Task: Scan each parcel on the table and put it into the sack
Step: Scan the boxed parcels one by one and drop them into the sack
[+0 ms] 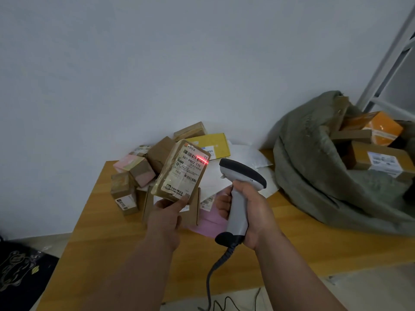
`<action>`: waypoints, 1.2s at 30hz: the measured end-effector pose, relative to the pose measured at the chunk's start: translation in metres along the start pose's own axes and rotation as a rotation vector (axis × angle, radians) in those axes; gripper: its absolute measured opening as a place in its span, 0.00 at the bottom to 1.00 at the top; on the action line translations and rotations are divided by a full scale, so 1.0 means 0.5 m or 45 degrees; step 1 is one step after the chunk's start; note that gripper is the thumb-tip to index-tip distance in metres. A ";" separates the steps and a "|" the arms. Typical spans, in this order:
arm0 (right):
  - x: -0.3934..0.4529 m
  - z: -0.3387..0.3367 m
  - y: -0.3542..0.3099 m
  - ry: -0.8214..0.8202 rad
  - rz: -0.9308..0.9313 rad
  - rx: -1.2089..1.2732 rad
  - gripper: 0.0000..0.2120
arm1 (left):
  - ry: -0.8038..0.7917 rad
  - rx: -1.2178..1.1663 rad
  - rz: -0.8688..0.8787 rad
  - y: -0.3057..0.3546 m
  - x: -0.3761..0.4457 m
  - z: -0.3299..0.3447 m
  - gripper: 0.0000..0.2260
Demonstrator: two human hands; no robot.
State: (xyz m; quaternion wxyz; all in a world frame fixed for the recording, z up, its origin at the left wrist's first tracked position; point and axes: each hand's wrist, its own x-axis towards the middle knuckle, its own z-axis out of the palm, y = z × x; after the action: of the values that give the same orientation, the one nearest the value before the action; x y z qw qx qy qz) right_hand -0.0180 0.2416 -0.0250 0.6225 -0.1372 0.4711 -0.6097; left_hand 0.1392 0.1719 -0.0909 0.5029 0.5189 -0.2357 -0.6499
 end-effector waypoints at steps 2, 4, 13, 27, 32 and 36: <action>0.006 -0.025 -0.016 0.021 -0.005 -0.033 0.09 | -0.011 0.001 0.010 -0.013 -0.005 0.023 0.09; 0.014 -0.048 -0.032 0.039 -0.009 -0.069 0.10 | -0.002 0.017 0.006 -0.025 -0.009 0.048 0.08; 0.047 -0.128 -0.085 0.040 -0.032 -0.119 0.11 | -0.029 0.038 -0.051 -0.063 -0.020 0.139 0.10; 0.095 -0.164 -0.142 0.229 -0.249 -0.085 0.10 | -0.214 0.140 -0.028 -0.058 0.050 0.260 0.12; 0.101 -0.184 -0.169 0.440 -0.485 -0.072 0.07 | -0.386 0.279 0.055 -0.041 0.054 0.330 0.10; 0.094 -0.229 -0.190 0.565 -0.573 -0.009 0.10 | -0.519 0.399 0.134 -0.044 0.042 0.398 0.13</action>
State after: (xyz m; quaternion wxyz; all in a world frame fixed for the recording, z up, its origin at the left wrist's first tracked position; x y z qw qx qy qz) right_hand -0.1728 0.2254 -0.0331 0.3535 -0.1039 0.5554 -0.7455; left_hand -0.0501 0.1186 -0.0486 0.3917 0.4356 -0.4566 -0.6696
